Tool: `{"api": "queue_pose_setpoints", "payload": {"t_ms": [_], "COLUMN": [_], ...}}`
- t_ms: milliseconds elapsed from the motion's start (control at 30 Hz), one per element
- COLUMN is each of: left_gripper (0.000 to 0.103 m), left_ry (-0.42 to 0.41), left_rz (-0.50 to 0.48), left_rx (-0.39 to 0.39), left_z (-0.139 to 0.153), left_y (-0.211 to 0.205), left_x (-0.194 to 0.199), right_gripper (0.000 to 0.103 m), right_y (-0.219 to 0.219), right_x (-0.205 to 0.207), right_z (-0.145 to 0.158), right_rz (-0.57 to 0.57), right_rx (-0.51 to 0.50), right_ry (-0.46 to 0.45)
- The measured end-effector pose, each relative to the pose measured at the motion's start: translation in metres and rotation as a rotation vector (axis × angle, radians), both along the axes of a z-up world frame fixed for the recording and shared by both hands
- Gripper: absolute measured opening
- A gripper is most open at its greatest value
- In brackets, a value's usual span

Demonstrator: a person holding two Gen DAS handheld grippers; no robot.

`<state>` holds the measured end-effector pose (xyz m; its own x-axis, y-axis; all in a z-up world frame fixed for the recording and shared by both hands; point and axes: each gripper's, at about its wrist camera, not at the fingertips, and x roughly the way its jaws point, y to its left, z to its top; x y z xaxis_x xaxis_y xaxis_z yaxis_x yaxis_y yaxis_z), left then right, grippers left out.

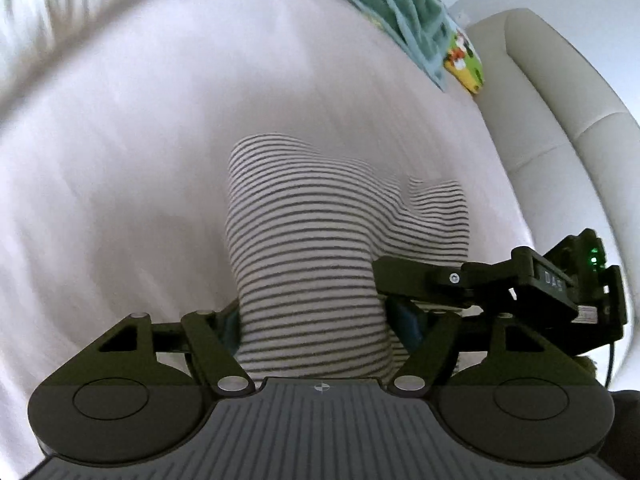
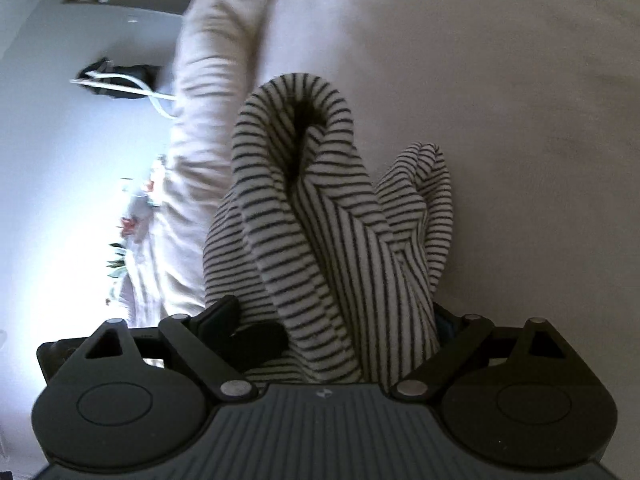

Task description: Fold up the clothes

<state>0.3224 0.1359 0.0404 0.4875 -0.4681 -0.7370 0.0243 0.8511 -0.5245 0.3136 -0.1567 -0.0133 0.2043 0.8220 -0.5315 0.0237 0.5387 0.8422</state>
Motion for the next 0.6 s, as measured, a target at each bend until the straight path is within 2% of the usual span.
{"api": "queue_pose_setpoints", "payload": {"t_ms": [133, 233, 267, 300, 367, 467, 500, 567, 600], "left_gripper": [0.082, 0.085, 0.088, 0.092, 0.094, 0.094, 0.094, 0.095, 0.095], "left_ry": [-0.077, -0.033, 0.006, 0.014, 0.025, 0.031, 0.036, 0.044, 0.043], "left_rz": [0.012, 0.033, 0.030, 0.027, 0.012, 0.016, 0.021, 0.025, 0.023], "left_rx": [0.095, 0.215, 0.231, 0.209, 0.132, 0.089, 0.076, 0.053, 0.050], "left_z": [0.012, -0.007, -0.015, -0.020, -0.026, -0.028, -0.028, -0.026, -0.025], "left_y": [0.041, 0.066, 0.072, 0.077, 0.088, 0.094, 0.094, 0.093, 0.092], "left_x": [0.018, 0.024, 0.023, 0.019, 0.009, -0.002, -0.004, -0.006, -0.007], "right_gripper": [0.095, 0.097, 0.099, 0.103, 0.103, 0.103, 0.103, 0.103, 0.103], "right_y": [0.056, 0.085, 0.087, 0.085, 0.084, 0.094, 0.104, 0.128, 0.141], "right_x": [0.026, 0.037, 0.038, 0.036, 0.034, 0.045, 0.054, 0.076, 0.083], "right_z": [0.007, 0.001, 0.000, 0.005, 0.023, 0.058, 0.062, 0.057, 0.042], "right_rz": [-0.028, -0.109, -0.135, -0.151, -0.162, -0.175, -0.158, -0.069, -0.001], "right_rx": [0.011, -0.133, -0.190, -0.224, -0.307, -0.529, -0.584, -0.794, -0.922], "right_ry": [-0.101, -0.125, -0.131, -0.170, -0.304, -0.579, -0.616, -0.635, -0.647]}}
